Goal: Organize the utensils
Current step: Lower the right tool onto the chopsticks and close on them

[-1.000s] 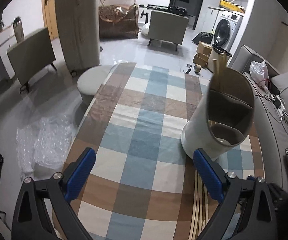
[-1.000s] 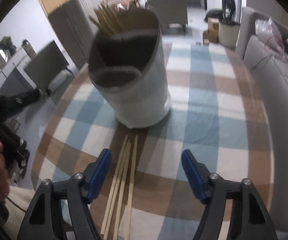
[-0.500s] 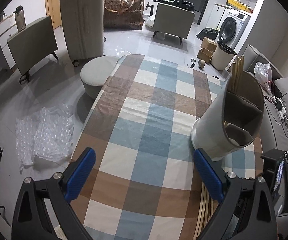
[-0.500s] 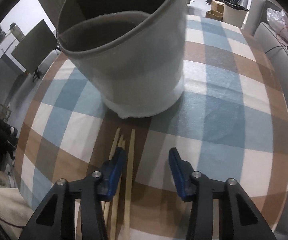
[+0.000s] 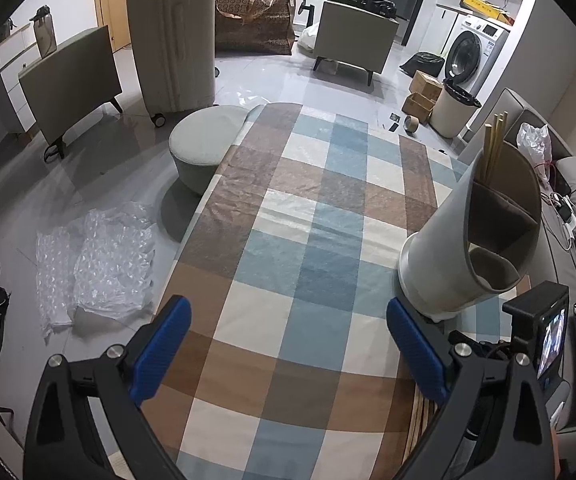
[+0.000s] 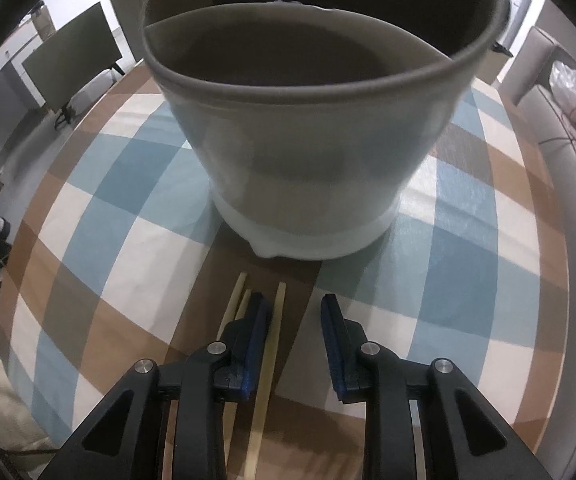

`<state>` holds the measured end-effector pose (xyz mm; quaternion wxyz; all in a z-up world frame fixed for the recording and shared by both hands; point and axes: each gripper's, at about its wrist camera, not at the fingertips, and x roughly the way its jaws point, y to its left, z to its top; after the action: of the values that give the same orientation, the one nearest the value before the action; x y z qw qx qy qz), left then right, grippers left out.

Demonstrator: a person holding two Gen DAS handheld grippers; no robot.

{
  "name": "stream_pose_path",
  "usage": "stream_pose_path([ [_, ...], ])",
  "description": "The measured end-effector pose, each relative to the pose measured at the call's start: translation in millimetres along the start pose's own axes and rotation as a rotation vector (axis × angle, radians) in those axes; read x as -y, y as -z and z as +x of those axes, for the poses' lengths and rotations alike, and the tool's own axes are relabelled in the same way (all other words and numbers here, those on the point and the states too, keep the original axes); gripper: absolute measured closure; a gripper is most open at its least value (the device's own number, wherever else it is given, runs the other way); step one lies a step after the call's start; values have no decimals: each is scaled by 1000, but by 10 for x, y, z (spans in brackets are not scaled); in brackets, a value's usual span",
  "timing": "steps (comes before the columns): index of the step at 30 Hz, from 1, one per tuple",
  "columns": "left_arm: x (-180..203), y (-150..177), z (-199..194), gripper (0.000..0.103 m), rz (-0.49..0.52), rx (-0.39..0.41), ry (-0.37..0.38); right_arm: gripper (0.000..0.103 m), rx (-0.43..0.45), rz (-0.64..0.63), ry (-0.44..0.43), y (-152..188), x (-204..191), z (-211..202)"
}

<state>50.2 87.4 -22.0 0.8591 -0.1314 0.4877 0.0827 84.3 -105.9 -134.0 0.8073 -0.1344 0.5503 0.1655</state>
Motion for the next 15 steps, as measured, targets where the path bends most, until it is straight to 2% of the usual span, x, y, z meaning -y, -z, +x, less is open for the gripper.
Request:
stream_pose_path([
  [4, 2, 5, 13, 7, 6, -5, -6, 78, 21, -8, 10, -33, -35, -1],
  [6, -2, 18, 24, 7, 7, -11, -8, 83, 31, -22, 15, -42, -53, 0],
  [10, -2, 30, 46, 7, 2, -22, -13, 99, 40, -46, 7, -32, -68, -2],
  [15, 32, 75, 129, 7, -3, -69, -13, 100, 50, 26, -36, 0, 106, -87],
])
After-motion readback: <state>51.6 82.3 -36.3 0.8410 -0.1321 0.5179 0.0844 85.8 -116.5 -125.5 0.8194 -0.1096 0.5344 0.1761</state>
